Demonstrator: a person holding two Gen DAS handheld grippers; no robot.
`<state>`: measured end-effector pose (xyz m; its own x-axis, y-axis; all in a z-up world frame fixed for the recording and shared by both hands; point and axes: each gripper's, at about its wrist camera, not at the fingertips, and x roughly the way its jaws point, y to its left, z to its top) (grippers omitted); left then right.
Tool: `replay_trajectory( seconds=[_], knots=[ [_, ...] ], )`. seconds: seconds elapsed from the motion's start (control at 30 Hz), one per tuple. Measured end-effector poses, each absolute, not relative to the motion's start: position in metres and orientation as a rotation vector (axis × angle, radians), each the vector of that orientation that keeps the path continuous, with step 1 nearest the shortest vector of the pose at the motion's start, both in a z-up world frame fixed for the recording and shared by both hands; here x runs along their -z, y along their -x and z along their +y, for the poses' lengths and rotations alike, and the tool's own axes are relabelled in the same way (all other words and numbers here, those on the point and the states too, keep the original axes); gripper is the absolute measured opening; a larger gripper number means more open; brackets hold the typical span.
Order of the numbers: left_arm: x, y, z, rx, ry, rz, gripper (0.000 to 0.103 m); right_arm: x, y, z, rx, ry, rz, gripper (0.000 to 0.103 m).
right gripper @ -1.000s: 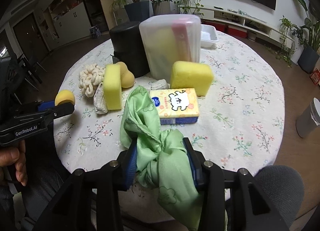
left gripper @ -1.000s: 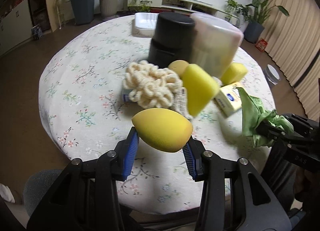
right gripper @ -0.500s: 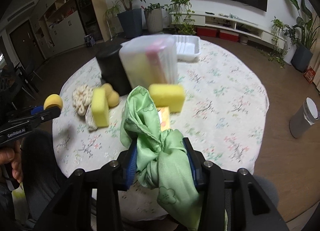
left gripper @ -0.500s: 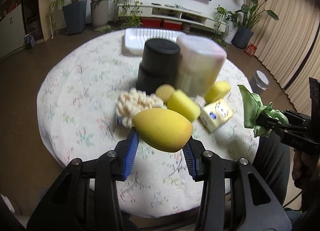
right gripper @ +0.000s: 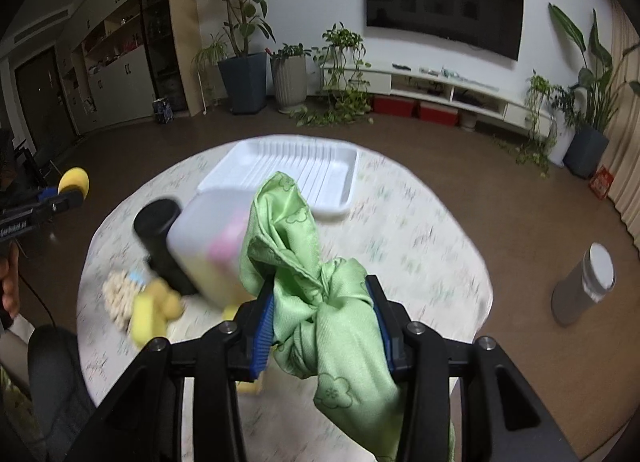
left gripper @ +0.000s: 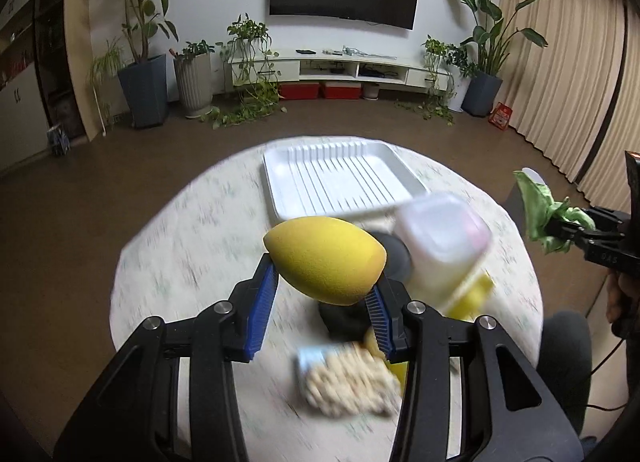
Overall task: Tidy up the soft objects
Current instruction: 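Carry the green cloth and yellow egg sponge to the white tray with both tools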
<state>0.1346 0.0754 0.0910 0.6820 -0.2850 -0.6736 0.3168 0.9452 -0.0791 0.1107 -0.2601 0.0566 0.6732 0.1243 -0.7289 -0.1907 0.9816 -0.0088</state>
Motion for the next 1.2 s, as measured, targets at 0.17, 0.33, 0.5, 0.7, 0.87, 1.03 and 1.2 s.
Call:
replay_trajectory(
  seconds=[0.17,0.33,0.5,0.7,0.87,1.03,1.2],
  knots=[
    [-0.101,-0.210,0.072,0.340,-0.111,0.754,0.041,-0.062,-0.168,-0.268,-0.192,0.072,0.829,0.045],
    [-0.090,-0.277,0.062,0.376,-0.165,0.758,0.041,-0.058,-0.239,-0.265,-0.236,0.098,0.874,0.045],
    [-0.059,-0.330,0.045,0.409,-0.199,0.841,0.041,-0.043,-0.310,-0.265,-0.291,0.112,0.928,0.045],
    [-0.018,-0.373,0.019,0.459,-0.263,0.938,0.041,-0.007,-0.376,-0.250,-0.355,0.124,1.013,0.045],
    [0.009,-0.387,0.000,0.508,-0.295,0.975,0.041,0.025,-0.403,-0.234,-0.379,0.151,1.062,0.045],
    [0.033,-0.395,-0.013,0.515,-0.340,1.003,0.041,0.048,-0.418,-0.222,-0.393,0.167,1.092,0.045],
    [0.043,-0.403,-0.015,0.505,-0.343,1.015,0.043,0.065,-0.424,-0.217,-0.386,0.199,1.117,0.045]
  ],
)
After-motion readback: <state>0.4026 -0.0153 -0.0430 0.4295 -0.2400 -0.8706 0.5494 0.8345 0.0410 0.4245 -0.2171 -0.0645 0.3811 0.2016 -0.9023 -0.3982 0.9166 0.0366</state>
